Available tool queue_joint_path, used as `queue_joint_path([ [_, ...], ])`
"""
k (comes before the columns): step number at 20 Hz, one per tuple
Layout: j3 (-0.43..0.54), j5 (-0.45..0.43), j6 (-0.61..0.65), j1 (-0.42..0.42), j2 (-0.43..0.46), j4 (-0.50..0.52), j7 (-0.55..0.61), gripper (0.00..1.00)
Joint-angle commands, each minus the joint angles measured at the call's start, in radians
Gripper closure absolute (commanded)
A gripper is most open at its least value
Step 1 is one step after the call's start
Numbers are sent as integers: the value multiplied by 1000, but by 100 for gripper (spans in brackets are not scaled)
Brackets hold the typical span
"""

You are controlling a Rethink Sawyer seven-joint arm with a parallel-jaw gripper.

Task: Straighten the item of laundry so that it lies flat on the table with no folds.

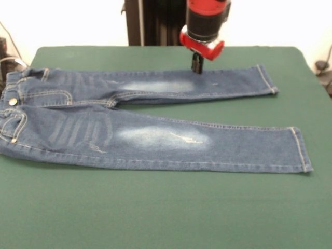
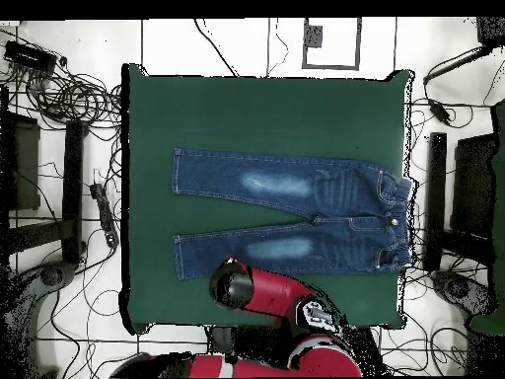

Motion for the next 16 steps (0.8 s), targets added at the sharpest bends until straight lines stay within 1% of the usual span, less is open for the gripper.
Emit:
queue_joint_path([
  [1,40,-64,17,18,52,-118,-3,100],
  [4,31,-67,14,43,47,-114,35,100],
  [9,0,-29,4,116,32,-85,110,100],
  [12,-9,-14,8,143,25,-79,127,100],
  [16,-34,-6,13,199,-10,-58,142,100],
])
